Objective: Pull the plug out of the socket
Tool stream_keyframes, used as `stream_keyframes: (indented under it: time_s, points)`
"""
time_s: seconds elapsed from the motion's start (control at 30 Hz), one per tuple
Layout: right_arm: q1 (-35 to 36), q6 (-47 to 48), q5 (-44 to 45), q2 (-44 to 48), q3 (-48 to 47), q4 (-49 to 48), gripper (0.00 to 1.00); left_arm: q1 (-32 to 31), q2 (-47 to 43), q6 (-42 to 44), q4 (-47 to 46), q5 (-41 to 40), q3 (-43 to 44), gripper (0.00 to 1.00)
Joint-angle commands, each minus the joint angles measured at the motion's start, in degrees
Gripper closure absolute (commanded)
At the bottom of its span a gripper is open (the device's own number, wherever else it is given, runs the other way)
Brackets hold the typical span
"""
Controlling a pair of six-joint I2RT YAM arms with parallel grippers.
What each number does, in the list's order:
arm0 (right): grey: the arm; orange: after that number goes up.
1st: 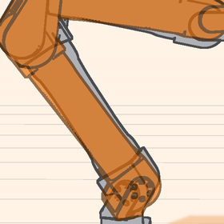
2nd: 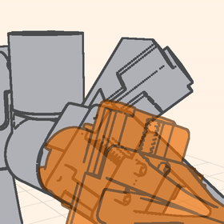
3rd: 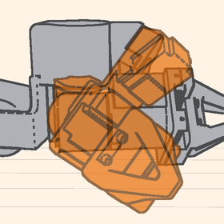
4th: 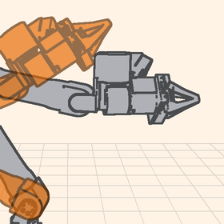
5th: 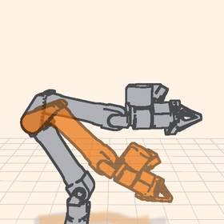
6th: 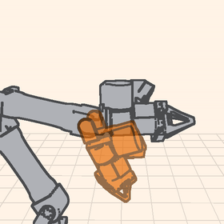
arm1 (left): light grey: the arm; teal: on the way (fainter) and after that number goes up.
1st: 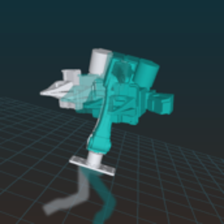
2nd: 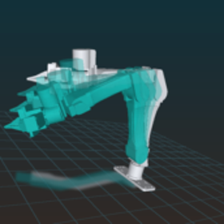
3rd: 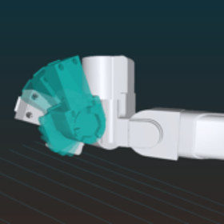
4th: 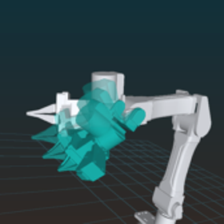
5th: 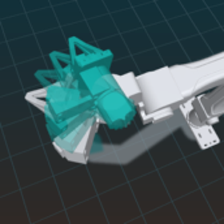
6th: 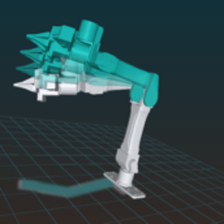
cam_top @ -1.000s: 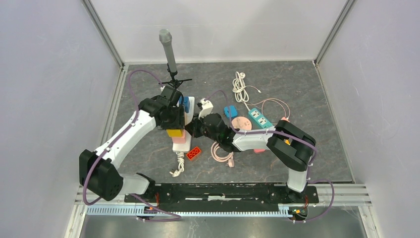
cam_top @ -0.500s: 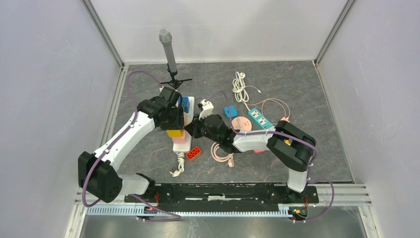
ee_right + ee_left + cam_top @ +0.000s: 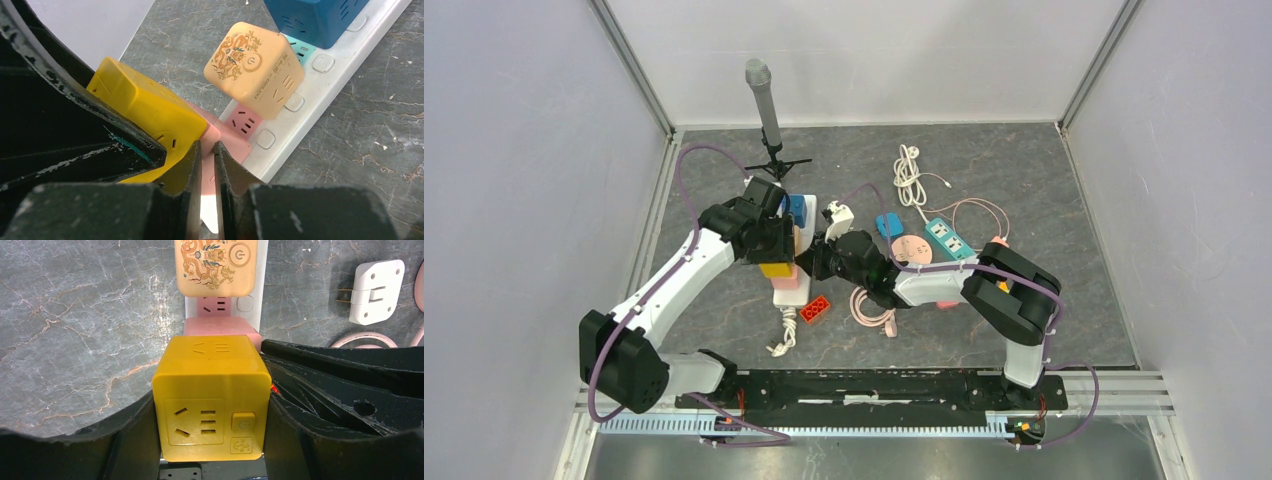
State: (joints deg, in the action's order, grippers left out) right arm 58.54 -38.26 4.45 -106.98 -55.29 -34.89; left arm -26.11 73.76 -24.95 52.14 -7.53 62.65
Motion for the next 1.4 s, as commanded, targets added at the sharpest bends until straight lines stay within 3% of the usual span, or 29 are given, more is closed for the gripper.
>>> stream_keyframes:
  time_s: [0.0,0.17,0.53,0.83,1.13,1.23,1.37]
  points:
    - [0.78,1.78,-1.73,-4.10,1.52,13.72,0.82,-0.08,-2.47,-1.29,-7.10,3.77,5.82,0.74]
    - [0.78,1.73,-0.84,-3.91,2.31,12.81,0.82,0.00,-1.39,-0.18,-5.29,4.54,11.35,0.74]
    - [1.04,0.91,-1.64,-5.03,3.01,14.32,0.85,1.27,-2.93,-0.30,-7.27,5.95,6.37,0.76]
    - [1.13,2.31,-1.64,-1.82,2.42,11.84,0.82,1.89,-3.35,0.74,-5.55,7.27,8.98,0.76]
    - [-2.44,0.87,-4.28,8.21,-2.81,10.57,0.60,1.94,-5.65,1.75,-3.29,7.27,9.41,0.76]
    - [-4.41,-1.42,-5.65,12.78,1.08,6.97,0.51,1.94,-6.35,2.18,-2.42,7.27,11.04,0.76]
    - [-7.11,-4.78,-5.94,21.12,9.97,0.22,0.31,1.93,-6.89,1.95,-2.44,10.77,13.28,0.76]
